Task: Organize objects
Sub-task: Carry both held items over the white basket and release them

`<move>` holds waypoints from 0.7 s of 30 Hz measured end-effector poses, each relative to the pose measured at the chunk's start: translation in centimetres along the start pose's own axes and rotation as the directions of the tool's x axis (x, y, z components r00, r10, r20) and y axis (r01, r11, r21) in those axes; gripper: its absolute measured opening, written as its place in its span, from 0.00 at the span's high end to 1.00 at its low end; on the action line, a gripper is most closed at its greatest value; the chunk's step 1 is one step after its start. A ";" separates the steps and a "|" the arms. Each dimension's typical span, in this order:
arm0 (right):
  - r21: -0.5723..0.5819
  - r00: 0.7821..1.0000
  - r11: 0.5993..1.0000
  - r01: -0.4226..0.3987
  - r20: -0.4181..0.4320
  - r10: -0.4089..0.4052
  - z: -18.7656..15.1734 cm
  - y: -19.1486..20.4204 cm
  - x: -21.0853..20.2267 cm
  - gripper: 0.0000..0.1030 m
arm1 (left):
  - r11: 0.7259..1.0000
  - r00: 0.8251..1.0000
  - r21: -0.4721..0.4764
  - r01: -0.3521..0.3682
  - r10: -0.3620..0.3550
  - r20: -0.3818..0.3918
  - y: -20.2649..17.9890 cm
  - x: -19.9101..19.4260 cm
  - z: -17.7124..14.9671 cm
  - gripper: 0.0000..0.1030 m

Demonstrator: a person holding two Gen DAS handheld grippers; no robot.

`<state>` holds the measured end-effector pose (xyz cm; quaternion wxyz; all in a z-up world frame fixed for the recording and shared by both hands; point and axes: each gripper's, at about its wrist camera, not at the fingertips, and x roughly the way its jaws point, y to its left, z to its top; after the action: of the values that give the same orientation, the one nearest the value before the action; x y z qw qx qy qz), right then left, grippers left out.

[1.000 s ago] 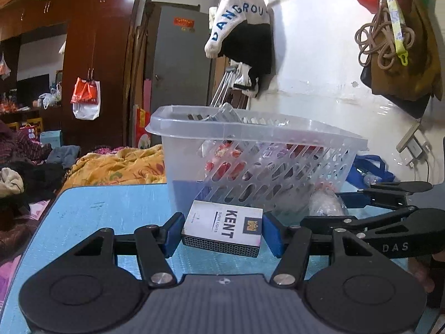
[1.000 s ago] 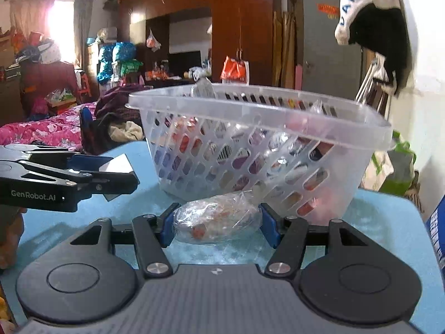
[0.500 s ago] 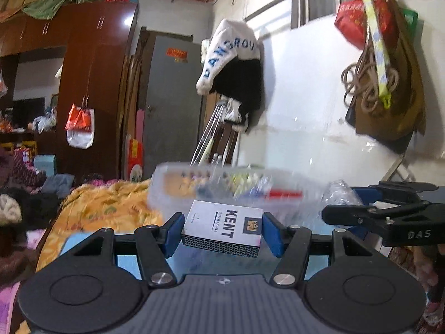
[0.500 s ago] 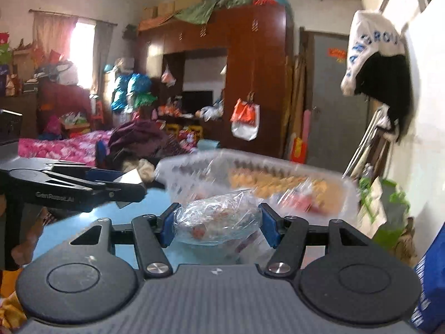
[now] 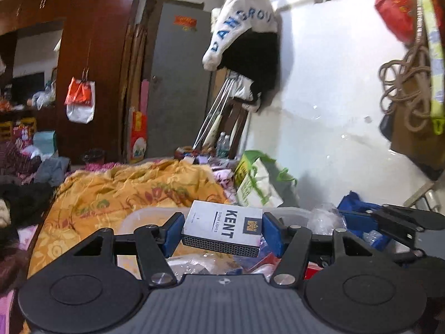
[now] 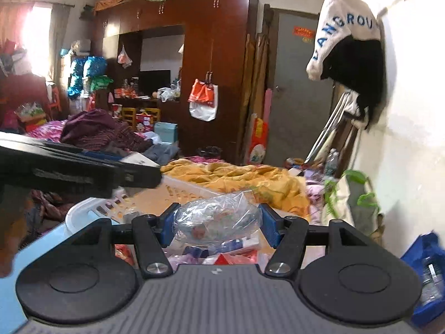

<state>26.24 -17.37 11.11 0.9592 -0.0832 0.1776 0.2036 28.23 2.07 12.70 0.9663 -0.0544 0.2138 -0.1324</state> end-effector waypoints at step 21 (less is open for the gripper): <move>0.042 0.999 0.999 0.029 0.022 -0.030 -1.4 -1.9 -2.8 0.00 | 0.997 0.996 0.029 -0.077 0.078 -0.040 0.1 -0.8 -2.7 0.05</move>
<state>24.16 -20.41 11.02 0.9656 -0.0634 0.1699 0.1864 26.38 2.29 10.62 0.9668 -0.0302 0.2339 -0.0986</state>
